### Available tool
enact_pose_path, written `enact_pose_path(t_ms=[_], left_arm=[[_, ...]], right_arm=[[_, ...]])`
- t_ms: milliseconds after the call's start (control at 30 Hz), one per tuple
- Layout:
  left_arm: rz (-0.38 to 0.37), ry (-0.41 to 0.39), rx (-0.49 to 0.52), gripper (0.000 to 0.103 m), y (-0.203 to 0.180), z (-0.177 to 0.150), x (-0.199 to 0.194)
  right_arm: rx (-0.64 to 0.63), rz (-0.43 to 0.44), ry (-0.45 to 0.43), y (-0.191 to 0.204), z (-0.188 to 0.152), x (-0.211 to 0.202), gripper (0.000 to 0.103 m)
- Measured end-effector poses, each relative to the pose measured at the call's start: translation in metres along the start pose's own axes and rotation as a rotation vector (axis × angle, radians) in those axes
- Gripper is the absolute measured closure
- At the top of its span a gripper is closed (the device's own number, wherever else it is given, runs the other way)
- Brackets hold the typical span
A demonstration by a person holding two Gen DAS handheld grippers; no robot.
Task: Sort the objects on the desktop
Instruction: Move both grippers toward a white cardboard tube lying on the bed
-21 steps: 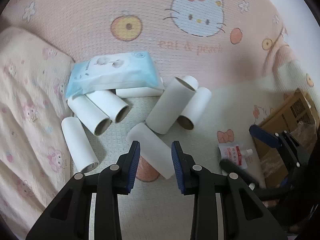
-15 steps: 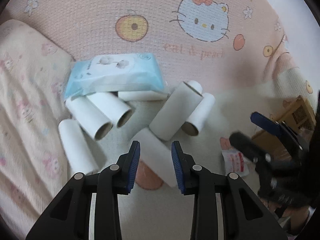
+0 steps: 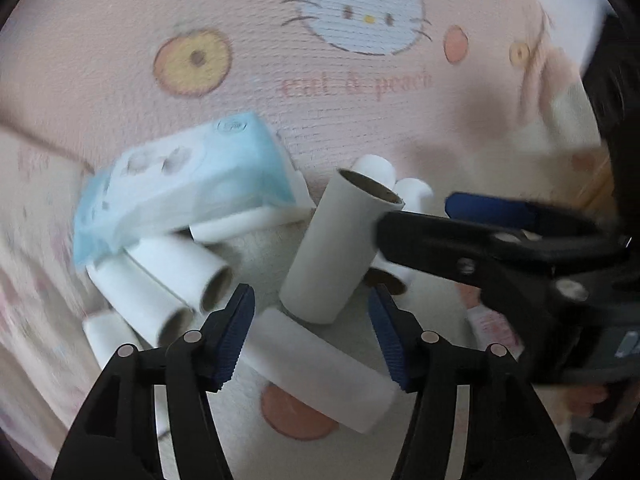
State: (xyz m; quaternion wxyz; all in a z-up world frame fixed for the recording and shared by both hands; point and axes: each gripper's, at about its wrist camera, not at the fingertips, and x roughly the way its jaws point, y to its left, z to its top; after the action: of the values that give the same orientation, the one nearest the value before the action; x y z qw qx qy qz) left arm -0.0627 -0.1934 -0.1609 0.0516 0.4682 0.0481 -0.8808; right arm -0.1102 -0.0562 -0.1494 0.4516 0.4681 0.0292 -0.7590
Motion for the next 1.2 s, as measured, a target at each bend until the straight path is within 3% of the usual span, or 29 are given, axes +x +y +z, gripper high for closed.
enact_pose_path(t_ms=[67,167,300,367,433,667,733,833,1000,1133,1200], left_arm=[[0.004,-0.006,0.013,0.04,-0.003,0.003,0.005],[-0.015,0.0,-0.059,0.04,-0.007,0.012,0.012],[-0.12,0.024,-0.202,0.043,-0.001,0.018,0.027],[-0.176,0.05,-0.267,0.047,-0.003,0.018,0.037],[-0.203,0.063,-0.292,0.05,-0.008,0.018,0.045],[-0.109,0.045,-0.169,0.053,-0.049,0.022,0.055],[-0.089,0.049,-0.146,0.053,-0.058,0.021,0.058],[-0.075,0.054,-0.131,0.053,-0.065,0.02,0.063],[-0.076,0.062,-0.167,0.053,-0.073,0.018,0.067],[-0.161,0.071,-0.282,0.056,-0.054,0.023,0.063],[-0.189,0.075,-0.32,0.062,-0.052,0.02,0.059]], right_arm=[[0.018,0.027,0.01,0.002,0.003,0.005,0.026],[0.09,0.08,0.035,-0.005,0.006,0.016,0.026],[0.207,0.177,0.068,-0.02,0.006,0.029,0.026],[0.234,0.174,0.06,-0.025,0.006,0.03,0.027],[0.236,0.155,0.072,-0.027,0.007,0.035,0.036],[0.231,0.169,0.079,-0.024,0.013,0.048,0.048],[0.239,0.207,0.084,-0.025,0.013,0.051,0.061],[0.221,0.224,0.072,-0.024,0.012,0.052,0.061],[0.285,0.265,0.049,-0.034,0.001,0.041,0.062],[0.293,0.289,0.025,-0.033,-0.004,0.025,0.062],[0.272,0.288,0.015,-0.028,-0.006,0.017,0.062]])
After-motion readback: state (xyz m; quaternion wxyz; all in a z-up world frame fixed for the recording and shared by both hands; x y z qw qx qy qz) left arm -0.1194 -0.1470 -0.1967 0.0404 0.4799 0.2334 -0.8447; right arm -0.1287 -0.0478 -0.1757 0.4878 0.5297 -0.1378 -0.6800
